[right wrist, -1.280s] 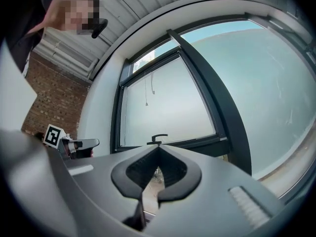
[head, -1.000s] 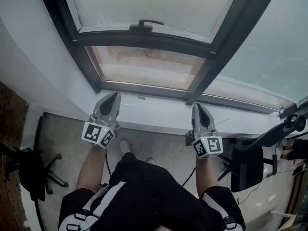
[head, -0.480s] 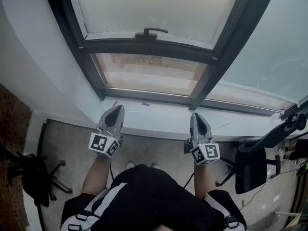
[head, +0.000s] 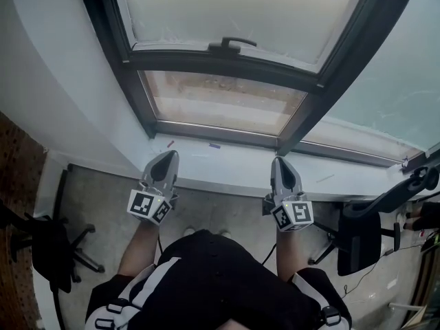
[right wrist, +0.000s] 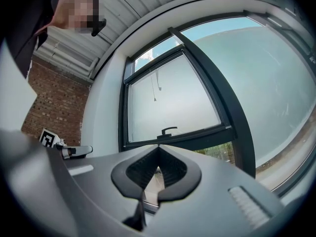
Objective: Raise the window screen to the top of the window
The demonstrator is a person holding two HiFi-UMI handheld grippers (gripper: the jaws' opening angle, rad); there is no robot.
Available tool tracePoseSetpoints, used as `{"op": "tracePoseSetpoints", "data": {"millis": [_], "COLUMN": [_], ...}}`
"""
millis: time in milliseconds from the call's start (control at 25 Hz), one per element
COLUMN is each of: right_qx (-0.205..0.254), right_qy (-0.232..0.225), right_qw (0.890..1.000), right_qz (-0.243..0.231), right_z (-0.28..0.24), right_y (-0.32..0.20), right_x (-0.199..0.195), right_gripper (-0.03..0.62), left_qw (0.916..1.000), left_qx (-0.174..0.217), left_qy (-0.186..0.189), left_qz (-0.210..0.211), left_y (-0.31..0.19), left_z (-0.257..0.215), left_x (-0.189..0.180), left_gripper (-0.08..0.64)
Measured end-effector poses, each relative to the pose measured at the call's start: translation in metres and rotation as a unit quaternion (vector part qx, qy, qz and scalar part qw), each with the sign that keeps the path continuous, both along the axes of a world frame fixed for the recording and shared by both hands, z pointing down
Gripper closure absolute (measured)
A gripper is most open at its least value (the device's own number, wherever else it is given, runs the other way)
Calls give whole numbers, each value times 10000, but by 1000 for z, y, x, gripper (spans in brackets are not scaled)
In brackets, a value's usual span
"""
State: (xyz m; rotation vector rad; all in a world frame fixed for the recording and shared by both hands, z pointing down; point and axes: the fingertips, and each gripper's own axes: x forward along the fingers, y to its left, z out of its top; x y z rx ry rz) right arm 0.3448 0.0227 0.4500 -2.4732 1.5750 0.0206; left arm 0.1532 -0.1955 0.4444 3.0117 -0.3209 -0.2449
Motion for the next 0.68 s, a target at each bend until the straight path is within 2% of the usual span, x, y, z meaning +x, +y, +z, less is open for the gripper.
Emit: {"op": "tracePoseSetpoints", "data": {"millis": [280, 680], "right_qx": [-24, 10], "right_qy": [-20, -48], "right_qw": [10000, 9998], "right_qz": [92, 188], "right_z": [2, -3], "right_y": [-9, -6], "right_x": [-4, -3], "right_gripper": [588, 588], "left_qw": [9999, 9997], "left_qx": [33, -117], "left_qy": [78, 61], "left_qz": [70, 221], "left_y": [-14, -12], "left_z": [-5, 1], "left_x": [-5, 1], "left_gripper": [557, 557]}}
